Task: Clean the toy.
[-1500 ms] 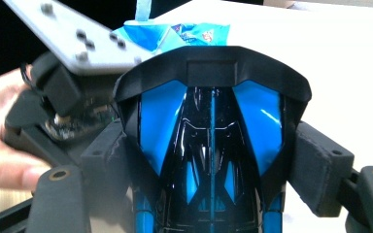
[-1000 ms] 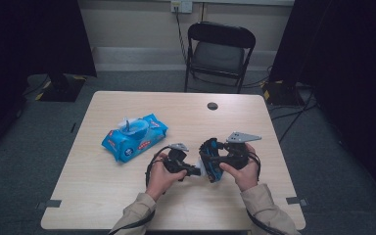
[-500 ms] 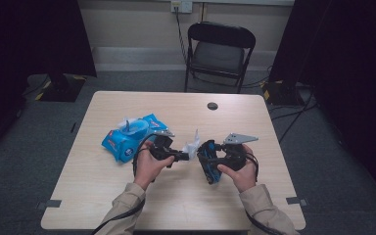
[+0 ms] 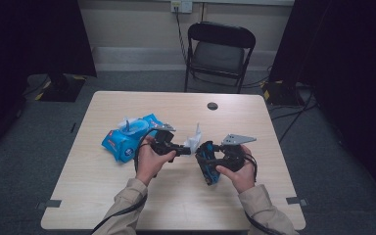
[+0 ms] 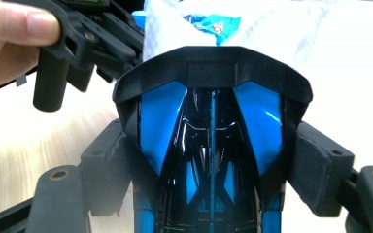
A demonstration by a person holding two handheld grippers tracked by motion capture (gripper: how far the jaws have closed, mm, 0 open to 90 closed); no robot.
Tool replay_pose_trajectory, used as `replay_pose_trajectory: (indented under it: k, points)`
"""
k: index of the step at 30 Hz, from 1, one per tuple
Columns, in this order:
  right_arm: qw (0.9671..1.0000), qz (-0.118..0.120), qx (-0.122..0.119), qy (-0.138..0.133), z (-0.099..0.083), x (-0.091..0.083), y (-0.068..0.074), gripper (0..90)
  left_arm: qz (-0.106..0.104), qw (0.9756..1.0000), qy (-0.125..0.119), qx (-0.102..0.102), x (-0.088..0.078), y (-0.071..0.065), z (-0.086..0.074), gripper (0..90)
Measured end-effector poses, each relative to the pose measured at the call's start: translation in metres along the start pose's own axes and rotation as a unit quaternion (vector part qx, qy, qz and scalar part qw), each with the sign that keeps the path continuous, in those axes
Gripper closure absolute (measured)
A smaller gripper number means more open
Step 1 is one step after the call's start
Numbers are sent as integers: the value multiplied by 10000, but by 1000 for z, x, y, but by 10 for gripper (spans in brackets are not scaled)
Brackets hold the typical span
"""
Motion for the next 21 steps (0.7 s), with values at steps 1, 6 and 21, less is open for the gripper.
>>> replay_pose_trajectory:
  k: [1, 6, 21]
  points:
    - [10000, 17, -7, 5, 0, 0, 0, 255, -24, 10000, 6, 5, 2, -1, -1, 833]
    - [10000, 33, -26, 9, 0, 1, 1, 255, -100, 9999, 12, 9, 9, -4, -2, 832]
    - [10000, 36, -19, 22, -1, 2, 1, 255, -217, 9997, 55, 65, 18, -11, -5, 833]
Point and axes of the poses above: each handheld gripper's, and its own axes: x roughly forward along the jaws, z roughly out of its top, y roughly to its left, the point moved 3 cm from there along x, roughly forward along the jaws, and after that the axes turned 4 degrees about -x, right-handed, at the moved point
